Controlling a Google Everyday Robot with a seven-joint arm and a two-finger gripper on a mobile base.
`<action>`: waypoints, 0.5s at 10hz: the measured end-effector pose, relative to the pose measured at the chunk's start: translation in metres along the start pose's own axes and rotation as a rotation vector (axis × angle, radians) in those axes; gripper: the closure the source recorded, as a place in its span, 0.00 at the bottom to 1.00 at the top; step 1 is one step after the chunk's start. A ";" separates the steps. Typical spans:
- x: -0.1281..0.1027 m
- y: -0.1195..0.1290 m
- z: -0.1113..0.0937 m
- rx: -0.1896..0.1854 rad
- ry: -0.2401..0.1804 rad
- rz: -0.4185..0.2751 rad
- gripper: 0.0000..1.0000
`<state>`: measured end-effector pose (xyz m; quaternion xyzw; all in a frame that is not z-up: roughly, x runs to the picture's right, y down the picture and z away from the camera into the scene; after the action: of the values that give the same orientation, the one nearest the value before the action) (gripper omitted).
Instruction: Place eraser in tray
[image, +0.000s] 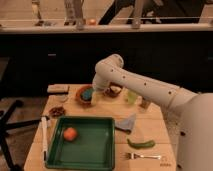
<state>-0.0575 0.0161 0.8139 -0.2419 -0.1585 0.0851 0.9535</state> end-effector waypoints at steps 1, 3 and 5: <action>-0.007 -0.009 0.006 0.001 -0.010 0.009 0.20; -0.028 -0.018 0.018 -0.005 -0.022 0.001 0.20; -0.049 -0.028 0.034 -0.016 -0.033 -0.019 0.20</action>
<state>-0.1123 -0.0049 0.8432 -0.2466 -0.1772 0.0787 0.9495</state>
